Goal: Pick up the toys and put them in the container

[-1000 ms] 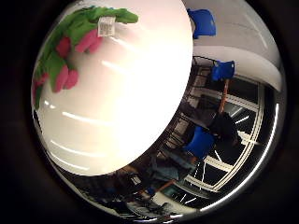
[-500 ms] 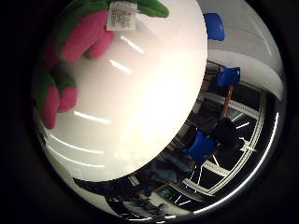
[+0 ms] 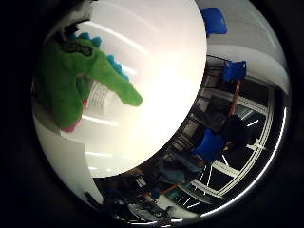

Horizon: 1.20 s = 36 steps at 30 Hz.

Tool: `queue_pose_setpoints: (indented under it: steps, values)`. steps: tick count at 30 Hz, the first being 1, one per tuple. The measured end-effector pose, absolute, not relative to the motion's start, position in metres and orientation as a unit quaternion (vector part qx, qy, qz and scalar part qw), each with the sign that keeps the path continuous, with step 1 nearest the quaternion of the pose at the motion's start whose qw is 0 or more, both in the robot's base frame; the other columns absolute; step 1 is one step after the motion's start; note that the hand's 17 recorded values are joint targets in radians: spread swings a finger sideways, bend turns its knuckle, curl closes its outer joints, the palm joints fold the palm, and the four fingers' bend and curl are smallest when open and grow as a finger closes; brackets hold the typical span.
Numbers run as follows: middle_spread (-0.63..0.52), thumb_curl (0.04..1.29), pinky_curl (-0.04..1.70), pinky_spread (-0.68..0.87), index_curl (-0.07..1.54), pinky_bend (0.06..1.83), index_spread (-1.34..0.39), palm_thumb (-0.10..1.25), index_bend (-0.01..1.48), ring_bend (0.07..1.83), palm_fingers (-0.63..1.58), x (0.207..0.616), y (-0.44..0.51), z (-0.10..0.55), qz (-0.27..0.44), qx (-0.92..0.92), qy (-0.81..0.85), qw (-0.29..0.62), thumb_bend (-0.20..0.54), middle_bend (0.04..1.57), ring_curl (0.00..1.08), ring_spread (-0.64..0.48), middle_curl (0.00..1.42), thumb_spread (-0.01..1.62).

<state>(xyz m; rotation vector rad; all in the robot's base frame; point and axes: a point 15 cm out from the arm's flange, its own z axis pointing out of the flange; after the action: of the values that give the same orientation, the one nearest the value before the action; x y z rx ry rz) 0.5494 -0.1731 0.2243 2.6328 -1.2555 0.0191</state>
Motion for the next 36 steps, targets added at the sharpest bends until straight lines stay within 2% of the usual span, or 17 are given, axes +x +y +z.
queue_pose_setpoints:
  steps: [6, 14, 25, 36]
  values:
    - [-0.13, 0.49, 0.75, -0.24, 0.84, 1.31, -0.23, 1.05, 1.04, 1.36, 1.12, 0.524, -0.179, 0.266, -0.006, 0.892, -0.440, 0.107, -0.008, 1.36, 0.69, -0.22, 0.74, 1.03]
    - [-0.11, 0.54, 0.88, -0.20, 0.86, 1.28, -0.21, 1.06, 1.08, 1.36, 1.09, 0.465, -0.161, 0.330, -0.049, 0.884, -0.448, 0.126, -0.013, 1.40, 0.74, -0.23, 0.73, 1.06]
    - [-0.10, 0.56, 1.03, -0.20, 0.86, 1.18, -0.21, 1.06, 1.07, 1.34, 1.09, 0.423, -0.097, 0.446, 0.023, 0.896, -0.431, 0.106, -0.014, 1.41, 0.79, -0.24, 0.71, 1.07]
    - [-0.10, 0.57, 1.12, -0.22, 0.86, 1.13, -0.20, 1.05, 1.08, 1.33, 1.11, 0.421, 0.003, 0.483, 0.059, 0.907, -0.414, 0.042, -0.012, 1.41, 0.80, -0.24, 0.70, 1.06]
